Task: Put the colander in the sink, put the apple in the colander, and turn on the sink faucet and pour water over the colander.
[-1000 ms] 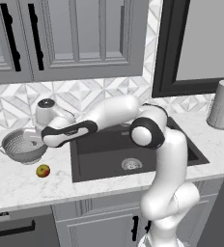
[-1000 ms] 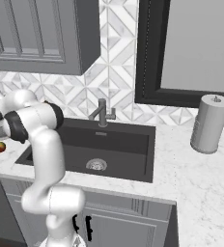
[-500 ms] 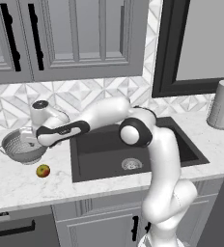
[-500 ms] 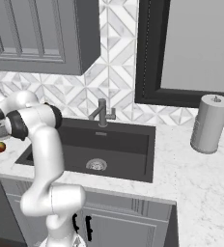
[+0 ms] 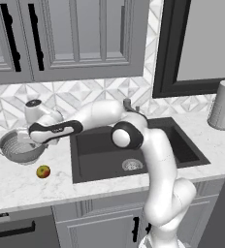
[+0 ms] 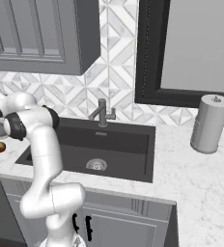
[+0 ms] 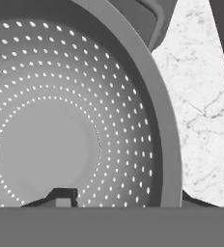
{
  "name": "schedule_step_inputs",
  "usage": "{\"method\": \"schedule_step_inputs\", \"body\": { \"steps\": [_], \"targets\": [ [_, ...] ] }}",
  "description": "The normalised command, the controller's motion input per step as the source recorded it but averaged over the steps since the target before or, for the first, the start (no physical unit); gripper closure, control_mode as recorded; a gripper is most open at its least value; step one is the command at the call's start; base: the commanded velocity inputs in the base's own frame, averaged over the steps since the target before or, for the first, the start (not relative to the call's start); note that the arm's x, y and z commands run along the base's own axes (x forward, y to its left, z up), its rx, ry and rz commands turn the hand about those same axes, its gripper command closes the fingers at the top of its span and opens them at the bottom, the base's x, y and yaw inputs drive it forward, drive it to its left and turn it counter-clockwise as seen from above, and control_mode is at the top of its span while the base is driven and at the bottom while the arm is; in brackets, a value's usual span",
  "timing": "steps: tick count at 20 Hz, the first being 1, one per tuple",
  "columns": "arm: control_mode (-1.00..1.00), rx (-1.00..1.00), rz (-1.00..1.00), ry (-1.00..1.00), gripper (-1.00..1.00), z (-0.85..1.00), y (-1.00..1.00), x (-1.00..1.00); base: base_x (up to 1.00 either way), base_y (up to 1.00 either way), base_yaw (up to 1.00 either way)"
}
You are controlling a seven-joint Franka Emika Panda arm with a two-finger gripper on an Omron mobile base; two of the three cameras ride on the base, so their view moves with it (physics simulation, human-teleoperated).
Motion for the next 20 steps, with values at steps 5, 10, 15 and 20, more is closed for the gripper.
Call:
{"method": "schedule_step_inputs", "body": {
  "steps": [5, 10, 15, 20],
  "targets": [
    [-1.00, 0.00, -0.01, 0.02, 1.00, -0.21, -0.01, 0.00, 0.00, 0.00, 0.00],
    [-1.00, 0.00, -0.06, 0.00, 1.00, -0.17, -0.34, 0.00, 0.00, 0.00, 0.00],
    [-1.00, 0.00, -0.11, 0.00, 1.00, 0.00, -0.28, -0.05, 0.00, 0.00, 0.00],
    [-1.00, 0.05, -0.19, -0.04, 1.00, 0.16, -0.37, -0.17, 0.00, 0.00, 0.00]
  ]
}}
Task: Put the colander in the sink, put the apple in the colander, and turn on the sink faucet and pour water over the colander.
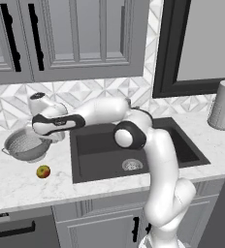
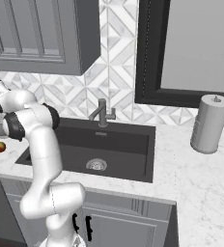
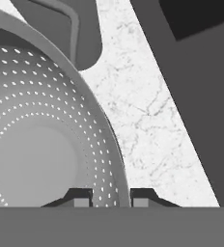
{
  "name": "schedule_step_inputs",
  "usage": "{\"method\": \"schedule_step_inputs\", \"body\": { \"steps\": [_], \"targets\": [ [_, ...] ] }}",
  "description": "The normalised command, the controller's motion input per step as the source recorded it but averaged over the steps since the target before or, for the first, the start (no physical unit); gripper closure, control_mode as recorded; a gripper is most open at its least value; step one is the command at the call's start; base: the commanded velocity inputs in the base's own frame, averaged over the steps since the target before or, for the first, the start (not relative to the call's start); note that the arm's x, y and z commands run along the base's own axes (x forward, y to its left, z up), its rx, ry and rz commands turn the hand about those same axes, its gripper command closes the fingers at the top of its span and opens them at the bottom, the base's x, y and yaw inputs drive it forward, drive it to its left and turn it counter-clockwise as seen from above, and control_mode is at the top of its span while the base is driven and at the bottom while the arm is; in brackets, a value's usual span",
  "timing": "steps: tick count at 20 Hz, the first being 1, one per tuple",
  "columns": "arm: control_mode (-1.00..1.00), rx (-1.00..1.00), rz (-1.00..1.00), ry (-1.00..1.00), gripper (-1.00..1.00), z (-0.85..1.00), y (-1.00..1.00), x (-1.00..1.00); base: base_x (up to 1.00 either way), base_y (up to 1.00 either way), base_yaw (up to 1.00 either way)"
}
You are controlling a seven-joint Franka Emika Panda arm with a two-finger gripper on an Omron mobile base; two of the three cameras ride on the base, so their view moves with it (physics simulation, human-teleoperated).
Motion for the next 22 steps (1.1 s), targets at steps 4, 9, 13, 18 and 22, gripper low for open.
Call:
{"method": "schedule_step_inputs", "body": {
  "steps": [4, 9, 13, 18, 22],
  "targets": [
    [-1.00, 0.11, -0.23, -0.01, 1.00, 0.33, -0.54, -0.18, 0.00, 0.00, 0.00],
    [-1.00, 0.07, -0.15, 0.00, 1.00, 0.36, -0.50, -0.47, 0.00, 0.00, 0.00],
    [-1.00, 0.06, -0.12, 0.00, 1.00, 0.31, -0.59, -0.59, 0.00, 0.00, 0.00],
    [-1.00, 0.03, -0.05, 0.00, 1.00, 0.42, -0.62, -0.58, 0.00, 0.00, 0.00],
    [-1.00, 0.00, 0.00, 0.00, 1.00, 0.35, -0.81, -0.45, 0.00, 0.00, 0.00]
  ]
}}
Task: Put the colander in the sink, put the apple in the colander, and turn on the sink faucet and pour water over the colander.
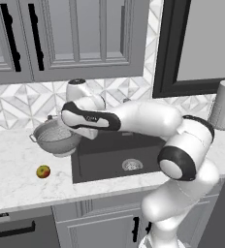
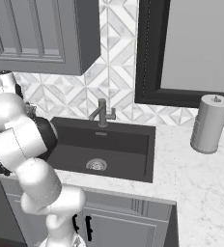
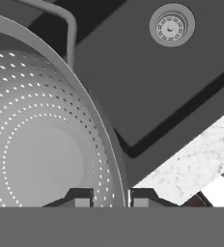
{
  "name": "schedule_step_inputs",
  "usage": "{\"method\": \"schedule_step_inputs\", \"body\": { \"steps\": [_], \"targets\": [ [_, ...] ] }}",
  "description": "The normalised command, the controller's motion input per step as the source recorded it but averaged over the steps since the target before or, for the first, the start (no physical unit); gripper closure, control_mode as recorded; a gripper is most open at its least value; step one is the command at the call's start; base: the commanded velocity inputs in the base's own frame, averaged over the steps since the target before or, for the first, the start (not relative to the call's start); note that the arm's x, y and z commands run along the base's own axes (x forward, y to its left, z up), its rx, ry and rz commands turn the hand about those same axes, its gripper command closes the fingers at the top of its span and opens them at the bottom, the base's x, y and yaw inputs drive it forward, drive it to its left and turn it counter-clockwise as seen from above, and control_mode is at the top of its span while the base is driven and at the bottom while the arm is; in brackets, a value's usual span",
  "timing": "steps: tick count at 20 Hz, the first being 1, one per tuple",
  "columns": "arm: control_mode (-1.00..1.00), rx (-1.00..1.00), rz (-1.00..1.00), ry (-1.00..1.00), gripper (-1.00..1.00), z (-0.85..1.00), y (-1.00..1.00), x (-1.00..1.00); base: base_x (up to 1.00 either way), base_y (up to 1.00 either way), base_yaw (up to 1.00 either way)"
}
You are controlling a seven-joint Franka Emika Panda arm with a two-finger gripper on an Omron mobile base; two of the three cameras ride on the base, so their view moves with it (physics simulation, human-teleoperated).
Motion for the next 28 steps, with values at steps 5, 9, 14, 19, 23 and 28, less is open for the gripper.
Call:
{"method": "schedule_step_inputs", "body": {
  "steps": [5, 9, 14, 19, 23, 28],
  "targets": [
    [-1.00, 0.00, -0.01, 0.02, 1.00, 0.11, -0.96, -0.19, 0.00, 0.00, 0.00],
    [-1.00, 0.00, -0.04, 0.07, 1.00, 0.02, -1.00, 0.00, 0.00, 0.00, 0.00],
    [-1.00, 0.00, 0.00, 0.04, 1.00, 0.10, -0.99, 0.00, 0.00, 0.00, 0.00],
    [-1.00, 0.00, 0.01, 0.01, 1.00, 0.01, -0.84, -0.03, 0.00, 0.00, 0.00],
    [-1.00, 0.00, 0.00, 0.00, 1.00, 0.00, -0.77, -0.05, 0.00, 0.00, 0.00],
    [-1.00, 0.01, 0.02, 0.00, 1.00, 0.00, -0.86, 0.00, 0.00, 0.00, 0.00]
  ]
}}
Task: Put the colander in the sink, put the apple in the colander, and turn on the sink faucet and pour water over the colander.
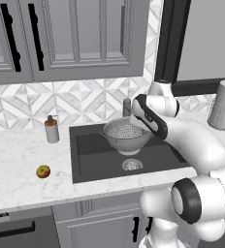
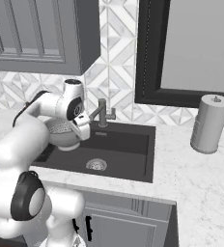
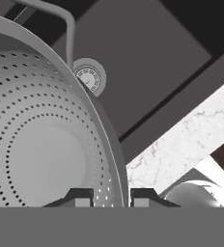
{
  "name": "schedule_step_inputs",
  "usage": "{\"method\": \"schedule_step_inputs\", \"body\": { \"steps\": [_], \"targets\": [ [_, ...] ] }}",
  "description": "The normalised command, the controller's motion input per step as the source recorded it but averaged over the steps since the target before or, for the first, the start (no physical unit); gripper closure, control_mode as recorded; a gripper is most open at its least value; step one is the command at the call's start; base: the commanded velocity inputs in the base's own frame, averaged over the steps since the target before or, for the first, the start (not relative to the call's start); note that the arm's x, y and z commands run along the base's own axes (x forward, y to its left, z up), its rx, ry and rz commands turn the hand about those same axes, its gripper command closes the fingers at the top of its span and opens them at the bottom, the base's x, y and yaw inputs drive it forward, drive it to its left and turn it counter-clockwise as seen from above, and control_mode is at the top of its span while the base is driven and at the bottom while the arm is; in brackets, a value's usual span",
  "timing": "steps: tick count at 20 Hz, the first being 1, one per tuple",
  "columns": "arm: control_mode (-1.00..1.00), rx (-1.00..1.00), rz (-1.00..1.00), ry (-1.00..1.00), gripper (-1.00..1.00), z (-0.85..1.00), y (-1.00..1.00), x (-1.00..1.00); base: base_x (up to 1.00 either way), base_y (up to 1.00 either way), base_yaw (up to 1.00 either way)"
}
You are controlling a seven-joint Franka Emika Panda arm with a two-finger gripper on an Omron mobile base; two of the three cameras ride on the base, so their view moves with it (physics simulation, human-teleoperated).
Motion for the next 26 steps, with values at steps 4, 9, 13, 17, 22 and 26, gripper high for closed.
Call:
{"method": "schedule_step_inputs", "body": {
  "steps": [4, 9, 13, 17, 22, 26],
  "targets": [
    [-1.00, 0.01, 0.12, -0.01, 1.00, 0.00, -0.82, 0.00, 0.00, 0.00, 0.00],
    [-1.00, 0.02, 0.19, -0.05, 1.00, -0.01, -0.81, 0.00, 0.00, 0.00, 0.00],
    [-1.00, 0.11, 0.16, -0.06, 1.00, -0.10, -0.72, 0.00, 0.00, 0.00, 0.00],
    [-1.00, 0.15, 0.14, -0.01, 1.00, -0.19, -0.58, 0.06, 0.00, 0.00, 0.00],
    [-1.00, 0.02, 0.07, 0.00, 1.00, -0.20, -0.23, 0.25, 0.00, 0.00, 0.00],
    [-1.00, 0.00, 0.00, 0.00, 1.00, -0.22, 0.00, 0.36, 0.00, 0.00, 0.00]
  ]
}}
